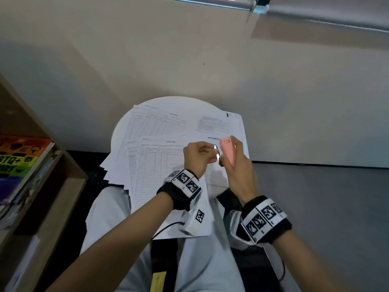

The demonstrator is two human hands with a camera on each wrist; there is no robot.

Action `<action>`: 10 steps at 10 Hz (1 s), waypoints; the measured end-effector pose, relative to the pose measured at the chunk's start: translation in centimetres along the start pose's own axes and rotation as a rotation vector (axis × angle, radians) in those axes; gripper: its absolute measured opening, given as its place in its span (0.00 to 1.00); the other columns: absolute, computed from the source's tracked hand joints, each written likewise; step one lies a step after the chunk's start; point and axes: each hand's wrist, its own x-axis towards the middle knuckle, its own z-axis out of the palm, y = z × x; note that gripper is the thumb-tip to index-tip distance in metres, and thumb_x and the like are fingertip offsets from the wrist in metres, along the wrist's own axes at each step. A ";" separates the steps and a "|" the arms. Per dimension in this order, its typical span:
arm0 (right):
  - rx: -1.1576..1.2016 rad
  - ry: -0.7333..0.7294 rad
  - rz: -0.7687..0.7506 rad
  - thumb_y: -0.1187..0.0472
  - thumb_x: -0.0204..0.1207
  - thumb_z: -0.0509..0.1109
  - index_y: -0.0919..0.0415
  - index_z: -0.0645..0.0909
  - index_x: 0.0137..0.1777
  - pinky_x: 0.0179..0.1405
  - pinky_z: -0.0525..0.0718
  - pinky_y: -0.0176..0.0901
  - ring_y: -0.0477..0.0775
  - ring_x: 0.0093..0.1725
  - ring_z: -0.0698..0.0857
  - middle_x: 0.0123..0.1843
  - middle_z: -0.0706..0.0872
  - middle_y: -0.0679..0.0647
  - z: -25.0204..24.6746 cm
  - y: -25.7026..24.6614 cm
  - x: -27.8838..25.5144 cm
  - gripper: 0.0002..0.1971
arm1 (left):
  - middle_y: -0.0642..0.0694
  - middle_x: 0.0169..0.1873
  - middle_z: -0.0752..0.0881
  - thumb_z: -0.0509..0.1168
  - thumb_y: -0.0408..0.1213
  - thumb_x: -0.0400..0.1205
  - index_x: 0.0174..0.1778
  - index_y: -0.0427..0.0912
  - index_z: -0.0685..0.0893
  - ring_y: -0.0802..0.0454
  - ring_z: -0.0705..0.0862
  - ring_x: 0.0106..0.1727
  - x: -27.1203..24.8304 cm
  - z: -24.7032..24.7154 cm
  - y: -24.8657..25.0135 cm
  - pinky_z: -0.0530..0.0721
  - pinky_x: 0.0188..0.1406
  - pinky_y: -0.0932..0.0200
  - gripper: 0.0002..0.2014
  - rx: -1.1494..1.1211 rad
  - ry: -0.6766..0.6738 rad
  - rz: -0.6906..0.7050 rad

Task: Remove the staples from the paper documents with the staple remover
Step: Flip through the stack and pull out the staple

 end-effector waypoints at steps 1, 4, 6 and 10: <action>-0.055 0.043 0.033 0.48 0.83 0.59 0.39 0.57 0.77 0.45 0.82 0.51 0.57 0.51 0.84 0.56 0.86 0.51 -2.6 2.0 -2.7 0.24 | 0.35 0.35 0.84 0.69 0.21 0.76 0.47 0.24 0.86 0.50 0.85 0.31 -1.4 3.3 -0.1 0.88 0.32 0.66 0.06 0.044 -0.029 0.010; 0.180 0.347 0.344 0.52 0.84 0.61 0.46 0.63 0.77 0.54 0.74 0.48 0.51 0.55 0.78 0.58 0.76 0.42 -11.4 12.5 -14.1 0.22 | 0.37 0.29 0.79 0.55 0.19 0.79 0.35 0.32 0.81 0.50 0.74 0.26 -5.3 15.9 -8.9 0.87 0.39 0.45 0.12 0.348 -0.253 -0.285; 0.218 0.450 0.534 0.56 0.82 0.64 0.44 0.66 0.72 0.50 0.78 0.52 0.49 0.46 0.82 0.47 0.80 0.27 -12.3 20.1 -19.3 0.20 | 0.33 0.53 0.87 0.63 0.36 0.81 0.43 0.37 0.86 0.37 0.86 0.55 -5.4 17.8 -20.3 0.85 0.57 0.50 0.08 0.732 -0.301 -0.472; 0.313 0.463 0.838 0.59 0.81 0.66 0.35 0.67 0.68 0.55 0.80 0.54 0.52 0.45 0.82 0.47 0.80 0.33 -9.7 26.9 -23.8 0.22 | 0.37 0.40 0.89 0.67 0.28 0.77 0.47 0.32 0.89 0.38 0.89 0.49 -2.8 18.3 -27.8 0.87 0.55 0.45 0.07 0.712 -0.241 -0.562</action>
